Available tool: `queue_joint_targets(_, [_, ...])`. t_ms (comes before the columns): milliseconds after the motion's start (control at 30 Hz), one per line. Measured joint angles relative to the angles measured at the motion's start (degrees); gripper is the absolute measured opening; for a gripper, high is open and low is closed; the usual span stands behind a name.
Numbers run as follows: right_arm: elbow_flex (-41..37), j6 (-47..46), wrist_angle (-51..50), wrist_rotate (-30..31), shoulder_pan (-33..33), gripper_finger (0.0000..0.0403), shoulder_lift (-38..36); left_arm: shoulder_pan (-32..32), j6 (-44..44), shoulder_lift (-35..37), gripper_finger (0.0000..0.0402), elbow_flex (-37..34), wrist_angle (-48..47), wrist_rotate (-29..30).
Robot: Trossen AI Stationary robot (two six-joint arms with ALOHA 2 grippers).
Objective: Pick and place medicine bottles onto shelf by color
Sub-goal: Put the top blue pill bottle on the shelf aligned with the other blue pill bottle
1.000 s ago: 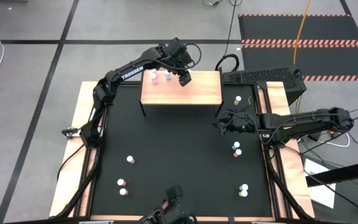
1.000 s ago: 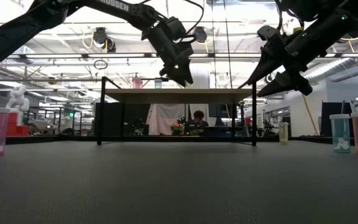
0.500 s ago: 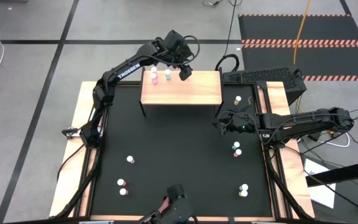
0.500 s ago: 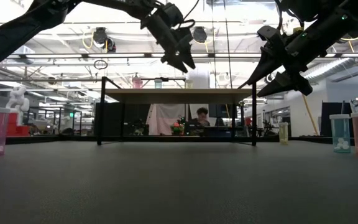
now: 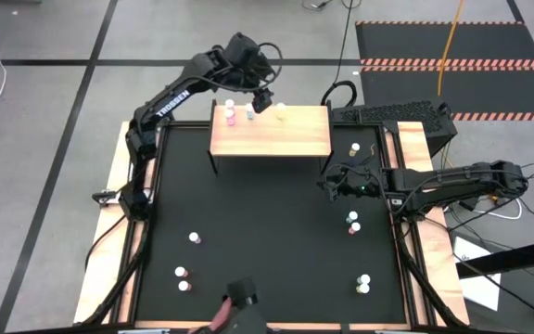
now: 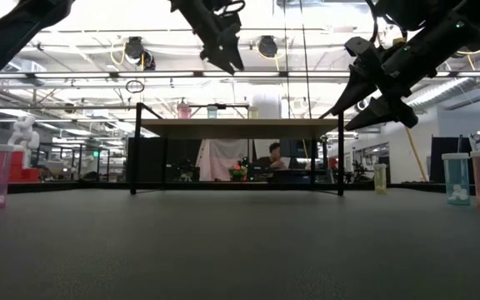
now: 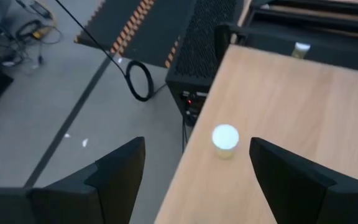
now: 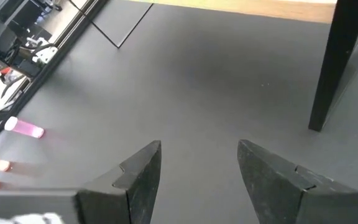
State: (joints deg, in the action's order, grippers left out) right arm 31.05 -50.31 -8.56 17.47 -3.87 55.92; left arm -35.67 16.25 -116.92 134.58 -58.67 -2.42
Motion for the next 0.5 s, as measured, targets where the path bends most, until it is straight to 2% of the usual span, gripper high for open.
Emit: queue_joint_targets(500, [0.0,-0.08,0.18,-0.17,-0.27,0.0208,0.0,0.1,-1.73,1.53,0.0292,-0.01,-0.29,1.48])
